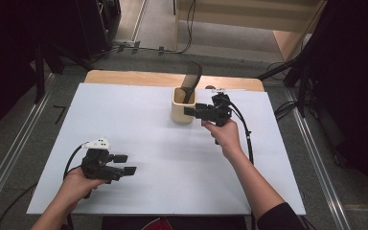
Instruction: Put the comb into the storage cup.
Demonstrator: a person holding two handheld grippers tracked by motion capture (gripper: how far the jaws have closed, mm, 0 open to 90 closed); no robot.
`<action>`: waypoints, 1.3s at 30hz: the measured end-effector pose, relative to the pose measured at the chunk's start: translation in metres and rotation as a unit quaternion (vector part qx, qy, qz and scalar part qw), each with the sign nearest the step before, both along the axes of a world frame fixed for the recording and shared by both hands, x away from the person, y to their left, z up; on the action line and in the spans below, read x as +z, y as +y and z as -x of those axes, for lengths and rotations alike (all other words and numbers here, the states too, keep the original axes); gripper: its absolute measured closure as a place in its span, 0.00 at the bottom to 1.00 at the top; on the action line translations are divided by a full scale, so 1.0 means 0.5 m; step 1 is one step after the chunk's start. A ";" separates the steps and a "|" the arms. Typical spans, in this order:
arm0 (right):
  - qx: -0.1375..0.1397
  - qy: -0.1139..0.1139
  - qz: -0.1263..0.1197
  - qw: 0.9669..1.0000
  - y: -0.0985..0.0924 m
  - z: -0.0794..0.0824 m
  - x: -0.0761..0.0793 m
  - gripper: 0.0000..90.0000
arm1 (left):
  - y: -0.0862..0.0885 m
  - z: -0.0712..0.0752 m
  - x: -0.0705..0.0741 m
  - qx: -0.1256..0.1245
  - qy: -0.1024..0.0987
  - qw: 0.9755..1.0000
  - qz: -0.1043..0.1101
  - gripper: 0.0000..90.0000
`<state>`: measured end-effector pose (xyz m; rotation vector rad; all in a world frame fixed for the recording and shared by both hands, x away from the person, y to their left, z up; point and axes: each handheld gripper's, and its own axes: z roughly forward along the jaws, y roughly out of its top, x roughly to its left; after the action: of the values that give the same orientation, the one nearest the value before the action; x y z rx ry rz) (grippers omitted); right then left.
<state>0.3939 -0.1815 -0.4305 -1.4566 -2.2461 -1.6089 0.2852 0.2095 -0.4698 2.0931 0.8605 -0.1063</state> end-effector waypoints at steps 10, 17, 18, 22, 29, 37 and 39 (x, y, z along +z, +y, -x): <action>0.052 0.011 0.010 0.999 -0.014 0.046 -0.018 0.26 | 0.002 -0.001 0.001 0.001 -0.001 1.000 0.000 0.36; 0.066 0.011 0.004 0.998 -0.016 0.071 -0.025 0.26 | 0.002 -0.002 0.000 0.002 0.001 1.000 0.004 0.36; 0.068 0.011 0.007 0.998 -0.015 0.074 -0.026 0.26 | 0.002 -0.002 0.000 0.002 0.000 1.000 0.004 0.36; 0.081 0.012 0.015 0.997 -0.012 0.088 -0.032 0.26 | 0.003 -0.002 0.001 0.003 0.001 1.000 0.005 0.36; 0.094 0.021 0.024 0.995 -0.018 0.112 -0.052 0.26 | 0.004 -0.003 0.001 0.002 0.003 1.000 0.004 0.36; 0.098 0.014 0.028 0.995 -0.031 0.136 -0.058 0.26 | 0.004 -0.003 0.001 0.000 0.003 1.000 0.005 0.36; 0.097 0.013 0.034 0.995 -0.034 0.141 -0.062 0.26 | 0.004 -0.003 0.001 0.001 0.003 1.000 0.005 0.36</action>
<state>0.3236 -0.1986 -0.4613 -1.2204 -2.3641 -1.4634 0.2865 0.2113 -0.4694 2.0831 0.8630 -0.1153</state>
